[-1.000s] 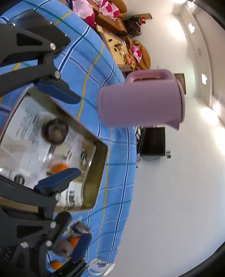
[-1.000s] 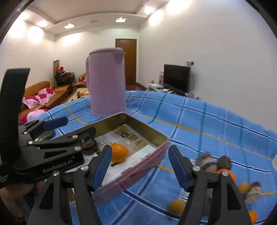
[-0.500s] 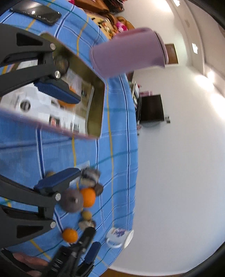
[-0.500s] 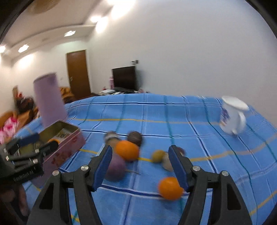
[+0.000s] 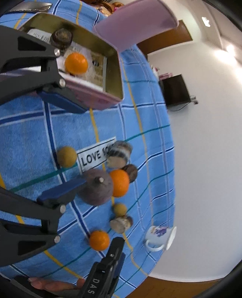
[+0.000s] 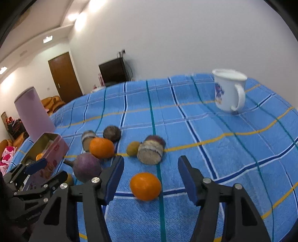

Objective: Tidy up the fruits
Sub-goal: 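Grasp the small yellow-green fruit with the left gripper while the right gripper approaches another tangerine, then grasp the second tangerine with the right gripper while the left gripper holds the yellow-green fruit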

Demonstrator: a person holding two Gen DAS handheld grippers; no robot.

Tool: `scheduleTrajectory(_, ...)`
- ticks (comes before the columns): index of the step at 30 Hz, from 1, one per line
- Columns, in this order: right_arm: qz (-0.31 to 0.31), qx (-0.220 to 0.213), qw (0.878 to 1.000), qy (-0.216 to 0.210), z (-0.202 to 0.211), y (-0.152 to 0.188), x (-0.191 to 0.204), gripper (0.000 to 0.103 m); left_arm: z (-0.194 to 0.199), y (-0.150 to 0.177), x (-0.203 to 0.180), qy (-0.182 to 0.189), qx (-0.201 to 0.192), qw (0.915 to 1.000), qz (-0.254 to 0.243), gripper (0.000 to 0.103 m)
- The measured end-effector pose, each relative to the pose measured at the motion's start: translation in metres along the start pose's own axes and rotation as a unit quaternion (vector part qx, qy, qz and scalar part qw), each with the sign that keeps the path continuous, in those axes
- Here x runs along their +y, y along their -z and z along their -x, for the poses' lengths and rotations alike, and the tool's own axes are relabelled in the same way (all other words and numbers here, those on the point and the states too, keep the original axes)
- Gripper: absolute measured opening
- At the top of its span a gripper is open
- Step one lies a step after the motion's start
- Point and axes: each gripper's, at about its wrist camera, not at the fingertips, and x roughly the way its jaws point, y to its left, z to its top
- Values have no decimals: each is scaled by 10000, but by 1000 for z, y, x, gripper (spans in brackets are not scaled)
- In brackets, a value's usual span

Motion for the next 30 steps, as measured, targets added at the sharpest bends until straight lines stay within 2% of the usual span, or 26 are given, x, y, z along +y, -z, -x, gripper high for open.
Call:
scheduleTrajectory(4, -163, 424, 9989, -108, -16, 2, -8, 59, -14, -1, -1, 229, 331, 9992, 17, 51)
scheduleTrajectory(5, -184, 516, 9984, -125, -19, 3, -9, 54, -16, 0, 0, 268, 385, 9989, 39, 44)
scheduleTrajectory(8, -125, 619, 9978, -209, -23, 4, -6, 53, -20, 1, 1, 317, 513, 9981, 96, 41)
scheduleTrajectory(12, 27, 697, 9973, -207, -25, 6, 1, 53, -22, 2, -3, 397, 559, 9976, 30, 31)
scheduleTrajectory(16, 21, 929, 9948, -423, -32, 8, 2, 50, -29, 3, -3, 529, 756, 9957, 41, 29)
scheduleTrajectory(17, -2, 908, 9950, -427, -31, 8, 1, 42, -29, 3, -1, 565, 755, 9955, 77, 29)
scheduleTrajectory(18, -11, 928, 9948, -429, -31, 9, 1, 39, -29, 3, -1, 591, 753, 9954, 102, 29)
scheduleTrajectory(23, -39, 889, 9946, -529, -30, 9, 1, 39, -25, 3, -3, 613, 664, 9959, 59, 28)
scheduleTrajectory(30, 128, 521, 9972, -522, -15, 7, 8, 39, -11, 2, 8, 696, 306, 9966, 308, 28)
